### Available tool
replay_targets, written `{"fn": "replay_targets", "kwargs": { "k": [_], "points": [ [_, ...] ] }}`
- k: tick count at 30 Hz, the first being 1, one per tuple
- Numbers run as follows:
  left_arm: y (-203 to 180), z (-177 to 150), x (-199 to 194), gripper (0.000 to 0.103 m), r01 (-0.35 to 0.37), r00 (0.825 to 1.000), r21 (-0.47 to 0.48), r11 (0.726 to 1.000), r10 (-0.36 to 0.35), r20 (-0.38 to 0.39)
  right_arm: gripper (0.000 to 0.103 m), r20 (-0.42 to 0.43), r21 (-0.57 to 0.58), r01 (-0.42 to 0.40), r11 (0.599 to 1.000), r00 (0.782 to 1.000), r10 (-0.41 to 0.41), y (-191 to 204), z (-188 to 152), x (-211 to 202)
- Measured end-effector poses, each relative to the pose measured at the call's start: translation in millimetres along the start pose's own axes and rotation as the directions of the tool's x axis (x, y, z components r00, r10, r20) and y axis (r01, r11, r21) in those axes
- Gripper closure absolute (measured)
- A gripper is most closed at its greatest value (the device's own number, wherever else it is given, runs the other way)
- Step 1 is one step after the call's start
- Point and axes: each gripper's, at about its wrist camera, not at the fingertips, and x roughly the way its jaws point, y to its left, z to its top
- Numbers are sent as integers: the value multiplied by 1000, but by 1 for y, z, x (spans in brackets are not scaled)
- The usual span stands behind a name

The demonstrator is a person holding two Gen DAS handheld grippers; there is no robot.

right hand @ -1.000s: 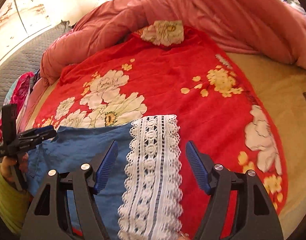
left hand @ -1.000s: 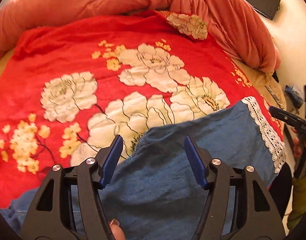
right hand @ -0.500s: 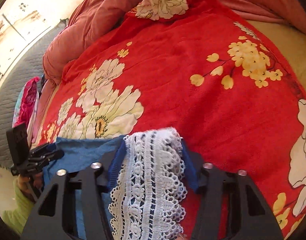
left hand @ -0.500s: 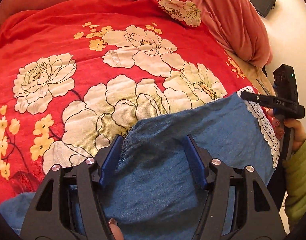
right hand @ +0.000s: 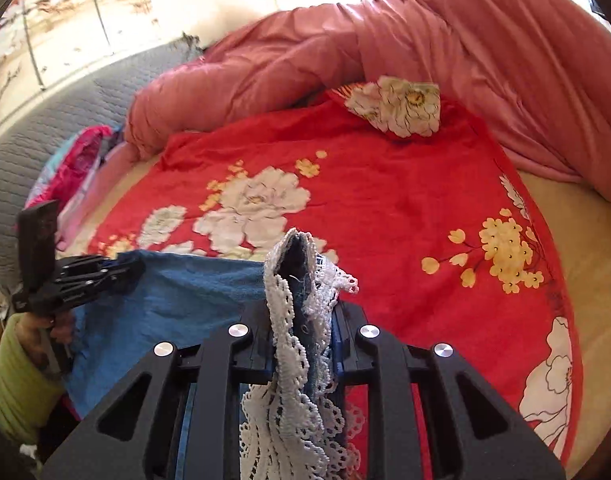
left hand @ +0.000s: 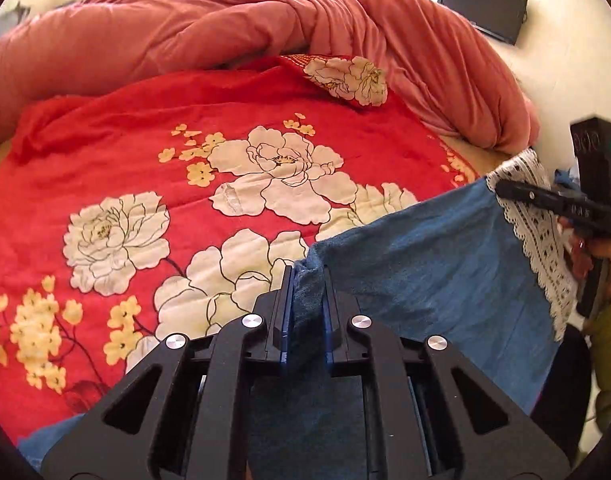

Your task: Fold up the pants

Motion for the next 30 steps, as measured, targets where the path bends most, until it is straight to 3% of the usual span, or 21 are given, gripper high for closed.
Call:
{"fn": "replay_targets", "kwargs": {
  "k": [6, 9, 12, 14, 17, 19, 23, 30],
  "points": [
    [10, -11, 30, 95, -47, 995, -30, 998, 44, -93, 81, -156, -38, 107, 994, 981, -112, -9, -6, 56],
    [19, -13, 34, 86, -53, 993, -67, 996, 46, -108, 74, -179, -58, 156, 986, 970, -164, -12, -16, 68],
    [29, -14, 35, 85, -43, 993, -115, 992, 30, -113, 61, -164, -47, 180, 983, 969, -185, -16, -18, 66],
    [31, -15, 33, 82, -46, 994, -125, 991, 33, -109, 45, -144, -36, 223, 974, 963, -226, -20, -20, 61],
    [33, -14, 28, 74, -64, 994, -136, 989, 51, -94, 39, -69, 6, 256, 967, 964, -255, -24, -25, 38],
    [36, -13, 24, 68, -75, 994, -153, 985, 62, -90, 35, -24, 48, 276, 960, 961, -275, -27, -29, 19],
    [40, -11, 9, 65, -84, 995, -177, 981, 71, -76, 31, 85, 165, 225, 960, 967, -241, -25, -54, -28],
    [27, -14, -36, 47, -84, 996, -152, 985, 86, 11, 31, 78, 184, 145, 972, 984, -162, -4, -90, -63]
  ]
}}
